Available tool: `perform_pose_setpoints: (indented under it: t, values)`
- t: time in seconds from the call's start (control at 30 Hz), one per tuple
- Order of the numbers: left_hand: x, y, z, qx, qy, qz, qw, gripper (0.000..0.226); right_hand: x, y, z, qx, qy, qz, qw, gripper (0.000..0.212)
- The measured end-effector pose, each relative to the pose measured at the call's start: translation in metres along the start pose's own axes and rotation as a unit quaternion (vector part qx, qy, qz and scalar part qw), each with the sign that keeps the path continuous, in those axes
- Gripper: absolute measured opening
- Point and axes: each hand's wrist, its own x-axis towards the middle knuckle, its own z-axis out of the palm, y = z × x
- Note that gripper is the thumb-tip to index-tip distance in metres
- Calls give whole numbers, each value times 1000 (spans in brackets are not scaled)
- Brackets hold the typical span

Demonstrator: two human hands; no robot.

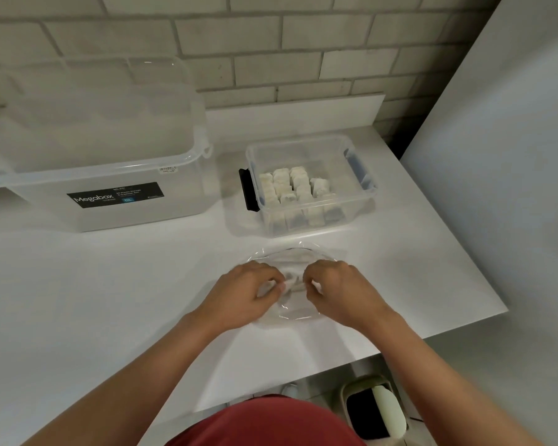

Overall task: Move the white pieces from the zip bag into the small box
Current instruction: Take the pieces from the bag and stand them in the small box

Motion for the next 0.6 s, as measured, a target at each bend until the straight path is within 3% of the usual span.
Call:
perform_pose_setpoints:
  t: [0.1, 0.2, 0.3, 0.4, 0.6]
  values:
    - [4, 5, -11, -289, 12, -116, 950, 10, -1, 2, -25, 97, 11, 23, 995, 9]
    - [8, 8, -20, -433, 3, -165, 886, 11, 0, 2, -48, 214, 17, 55, 975, 8]
    - [11, 11, -25, -502, 20, -187, 844, 15, 4, -3, -64, 319, 14, 89, 943, 10]
    - [12, 16, -26, -521, 25, -185, 833, 13, 9, -10, -72, 418, 4, 104, 903, 11]
    - [15, 36, -31, -567, 9, -193, 801, 16, 23, -18, -70, 415, 11, 125, 901, 14]
